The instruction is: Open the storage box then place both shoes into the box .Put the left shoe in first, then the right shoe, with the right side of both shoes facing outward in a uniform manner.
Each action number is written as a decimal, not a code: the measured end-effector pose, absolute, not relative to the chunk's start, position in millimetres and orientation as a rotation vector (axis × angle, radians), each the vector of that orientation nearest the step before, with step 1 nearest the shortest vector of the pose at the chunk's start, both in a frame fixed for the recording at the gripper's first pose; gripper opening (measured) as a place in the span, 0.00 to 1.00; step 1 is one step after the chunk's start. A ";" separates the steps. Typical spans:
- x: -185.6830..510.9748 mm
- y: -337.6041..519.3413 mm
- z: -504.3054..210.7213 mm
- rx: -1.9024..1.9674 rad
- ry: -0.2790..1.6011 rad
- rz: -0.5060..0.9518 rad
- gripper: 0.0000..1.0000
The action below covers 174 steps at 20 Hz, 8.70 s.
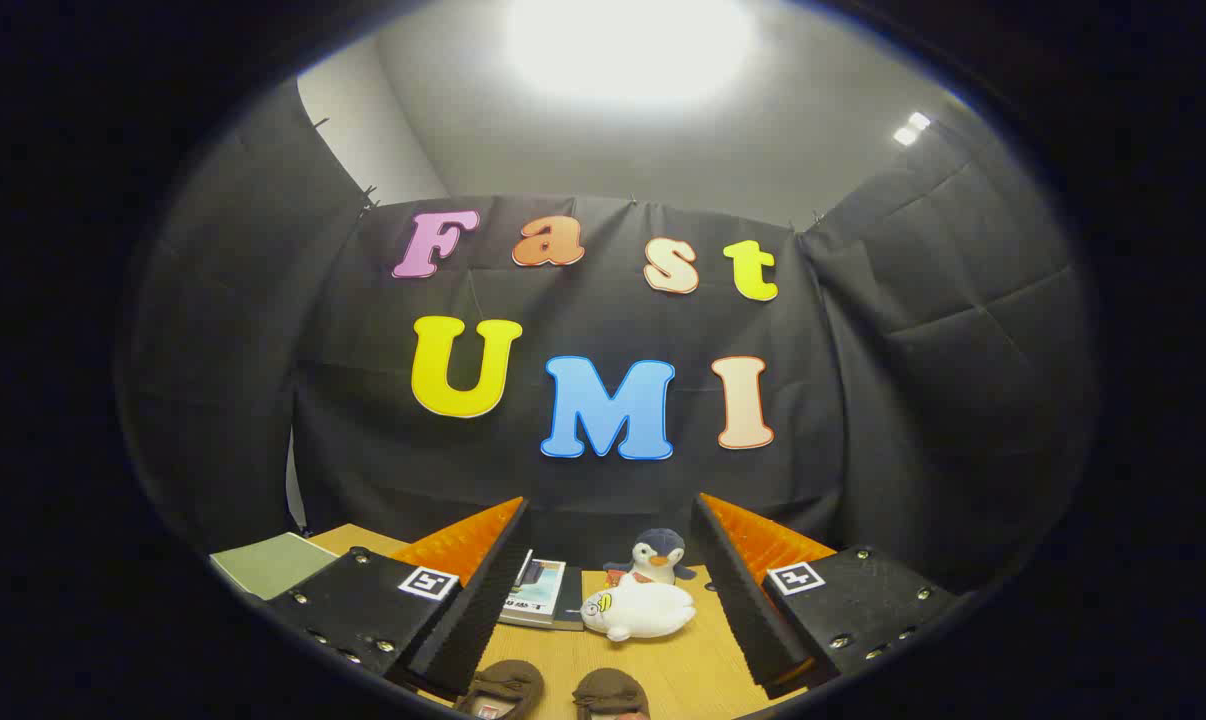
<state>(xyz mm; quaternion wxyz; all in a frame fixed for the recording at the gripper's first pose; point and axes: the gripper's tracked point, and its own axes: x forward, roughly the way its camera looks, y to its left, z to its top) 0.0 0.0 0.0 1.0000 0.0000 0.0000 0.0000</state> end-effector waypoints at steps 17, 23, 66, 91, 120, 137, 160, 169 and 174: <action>9.2 -9.6 -0.9 -0.003 0.009 -0.040 0.97; 8.7 -2.2 -3.8 -0.013 0.016 -0.024 0.97; -58.8 232.5 -206.6 1.212 0.827 0.515 0.97; -81.1 287.9 -220.6 1.673 1.060 0.549 0.72; -55.1 349.2 -60.0 1.179 0.883 0.908 0.07; -65.2 492.5 -14.1 1.008 0.895 1.031 0.07; -6.3 359.3 -66.7 0.517 0.733 0.791 0.97; 9.4 260.8 -113.3 0.450 0.738 0.617 0.97; 11.6 212.4 -151.8 0.391 0.773 0.516 0.97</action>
